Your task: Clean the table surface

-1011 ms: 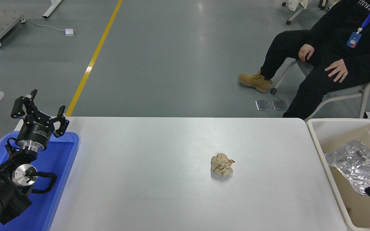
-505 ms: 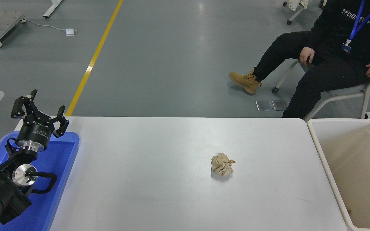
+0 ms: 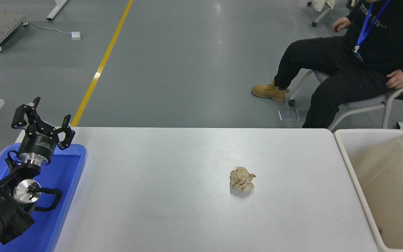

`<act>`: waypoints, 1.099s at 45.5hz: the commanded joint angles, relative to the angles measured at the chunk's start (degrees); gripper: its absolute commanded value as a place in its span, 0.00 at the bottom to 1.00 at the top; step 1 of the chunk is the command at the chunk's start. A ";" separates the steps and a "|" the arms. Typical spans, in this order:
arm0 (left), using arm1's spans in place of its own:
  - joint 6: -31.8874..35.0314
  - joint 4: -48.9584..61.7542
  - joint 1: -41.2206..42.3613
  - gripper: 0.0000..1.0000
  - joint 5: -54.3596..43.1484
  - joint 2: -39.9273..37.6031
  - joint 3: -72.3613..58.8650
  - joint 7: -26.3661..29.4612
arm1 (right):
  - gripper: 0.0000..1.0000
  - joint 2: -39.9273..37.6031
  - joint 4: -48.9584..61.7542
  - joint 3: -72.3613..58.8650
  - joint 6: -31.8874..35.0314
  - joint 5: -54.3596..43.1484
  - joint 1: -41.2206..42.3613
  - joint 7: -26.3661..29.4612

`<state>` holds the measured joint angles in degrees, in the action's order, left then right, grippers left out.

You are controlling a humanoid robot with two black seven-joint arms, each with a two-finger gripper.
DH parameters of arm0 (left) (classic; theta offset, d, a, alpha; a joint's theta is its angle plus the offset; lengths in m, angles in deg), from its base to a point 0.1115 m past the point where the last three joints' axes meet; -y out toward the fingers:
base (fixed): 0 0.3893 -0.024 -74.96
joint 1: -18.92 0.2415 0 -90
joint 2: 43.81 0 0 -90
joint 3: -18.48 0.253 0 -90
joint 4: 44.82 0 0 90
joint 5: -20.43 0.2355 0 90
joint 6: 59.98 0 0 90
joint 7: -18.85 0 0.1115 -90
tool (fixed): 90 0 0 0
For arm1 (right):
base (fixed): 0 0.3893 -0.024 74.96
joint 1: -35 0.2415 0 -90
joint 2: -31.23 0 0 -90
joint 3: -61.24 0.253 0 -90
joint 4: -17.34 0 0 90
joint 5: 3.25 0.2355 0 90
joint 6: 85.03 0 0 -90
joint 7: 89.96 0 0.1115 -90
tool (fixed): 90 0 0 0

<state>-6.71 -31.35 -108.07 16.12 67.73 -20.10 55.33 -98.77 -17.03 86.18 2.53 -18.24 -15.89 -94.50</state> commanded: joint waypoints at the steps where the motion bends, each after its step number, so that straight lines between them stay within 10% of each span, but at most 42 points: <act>1: -0.01 0.06 -0.02 1.00 0.00 0.00 0.00 0.00 | 1.00 2.37 -14.32 20.73 0.15 -0.38 -8.51 -5.21; 25: -0.01 0.06 -0.02 1.00 0.00 0.00 0.00 0.00 | 1.00 36.73 -15.04 48.45 5.42 -13.99 -15.73 -13.73; 50: -0.10 0.06 -0.02 1.00 0.00 0.00 0.00 0.00 | 1.00 38.94 -11.43 48.45 5.69 -21.39 -12.39 -16.02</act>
<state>-6.79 -31.32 -108.09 16.13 67.72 -20.10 55.33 -61.63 -28.70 134.22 8.55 -38.84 -28.94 -109.89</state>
